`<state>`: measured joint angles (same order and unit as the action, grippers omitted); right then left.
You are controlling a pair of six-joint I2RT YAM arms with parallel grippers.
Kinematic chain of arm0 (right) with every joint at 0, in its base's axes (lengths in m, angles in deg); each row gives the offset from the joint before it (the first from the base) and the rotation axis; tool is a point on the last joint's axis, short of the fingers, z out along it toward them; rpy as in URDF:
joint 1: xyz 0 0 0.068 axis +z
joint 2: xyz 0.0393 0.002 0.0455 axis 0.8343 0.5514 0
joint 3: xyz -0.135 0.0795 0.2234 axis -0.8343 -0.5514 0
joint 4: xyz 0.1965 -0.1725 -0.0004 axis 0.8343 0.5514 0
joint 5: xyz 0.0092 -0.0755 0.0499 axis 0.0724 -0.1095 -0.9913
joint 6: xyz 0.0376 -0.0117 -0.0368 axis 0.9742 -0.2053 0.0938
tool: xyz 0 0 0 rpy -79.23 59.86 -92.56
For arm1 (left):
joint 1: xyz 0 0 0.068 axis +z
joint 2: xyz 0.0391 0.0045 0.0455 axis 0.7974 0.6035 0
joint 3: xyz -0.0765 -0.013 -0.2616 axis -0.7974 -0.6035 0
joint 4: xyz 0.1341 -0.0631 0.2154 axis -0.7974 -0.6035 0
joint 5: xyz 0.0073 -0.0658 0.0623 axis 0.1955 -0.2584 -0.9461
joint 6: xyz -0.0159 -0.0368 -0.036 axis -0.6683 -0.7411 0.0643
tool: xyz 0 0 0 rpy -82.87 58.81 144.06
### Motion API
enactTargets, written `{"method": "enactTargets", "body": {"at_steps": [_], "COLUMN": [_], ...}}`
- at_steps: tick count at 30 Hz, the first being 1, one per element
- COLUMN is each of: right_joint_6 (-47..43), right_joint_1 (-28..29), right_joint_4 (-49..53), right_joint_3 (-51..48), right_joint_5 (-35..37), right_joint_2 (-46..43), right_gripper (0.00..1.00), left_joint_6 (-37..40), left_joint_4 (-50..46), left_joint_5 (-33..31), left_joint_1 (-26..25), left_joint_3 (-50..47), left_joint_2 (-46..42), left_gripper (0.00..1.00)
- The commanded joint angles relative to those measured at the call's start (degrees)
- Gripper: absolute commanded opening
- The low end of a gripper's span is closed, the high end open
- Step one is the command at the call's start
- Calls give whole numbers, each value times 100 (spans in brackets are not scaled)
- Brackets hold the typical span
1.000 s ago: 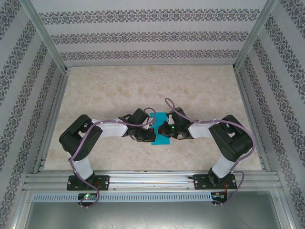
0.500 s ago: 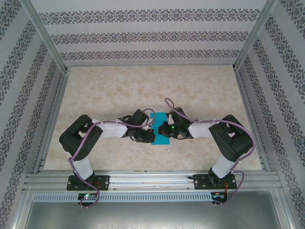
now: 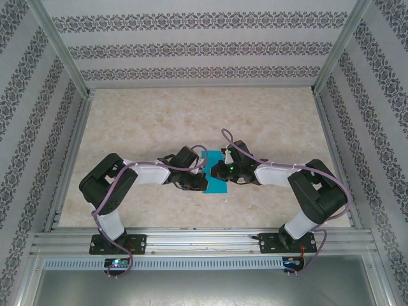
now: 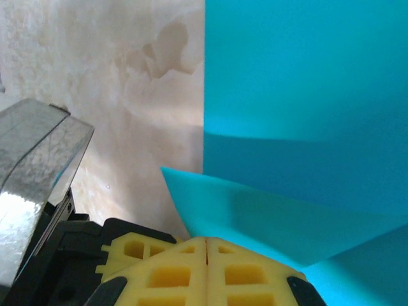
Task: Fold a paper plane with a square sheet of paper (fold left side to right side)
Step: Fold the triangle a second time at the center of the table.
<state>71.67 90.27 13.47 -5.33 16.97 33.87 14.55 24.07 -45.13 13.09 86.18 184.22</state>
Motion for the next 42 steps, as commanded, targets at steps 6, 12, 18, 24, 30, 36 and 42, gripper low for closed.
{"method": "enactTargets", "body": {"at_steps": [6, 12, 18, 24, 30, 36, 42], "right_joint_6": [114, 97, -203, -433, -648, -948, -1129], "right_joint_1": [238, 245, 118, -210, -638, -1107, -1623], "right_joint_4": [-217, -193, -34, -48, 54, 320, 344], "right_joint_3": [-3, -112, -217, -328, -269, -91, -23], "right_joint_5": [85, 230, 469, 400, 297, 273, 152], "right_joint_2": [366, 510, 647, 582, 575, 605, 771], "right_gripper": [0, 0, 0, 0, 0, 0, 0], "left_joint_6": [31, -86, -273, -419, -472, -468, -464], "left_joint_4": [-218, -365, -646, -615, -576, -560, -536], "left_joint_5": [-260, -379, -507, -574, -586, -597, -579], "left_joint_1": [-55, -54, -49, -47, -47, -46, -46], "left_joint_3": [-140, -129, -108, -260, -352, -363, -369], "left_joint_2": [212, 201, 268, 303, 299, 315, 305], "left_gripper": [2, 1, 0, 0, 0, 0, 0]}}
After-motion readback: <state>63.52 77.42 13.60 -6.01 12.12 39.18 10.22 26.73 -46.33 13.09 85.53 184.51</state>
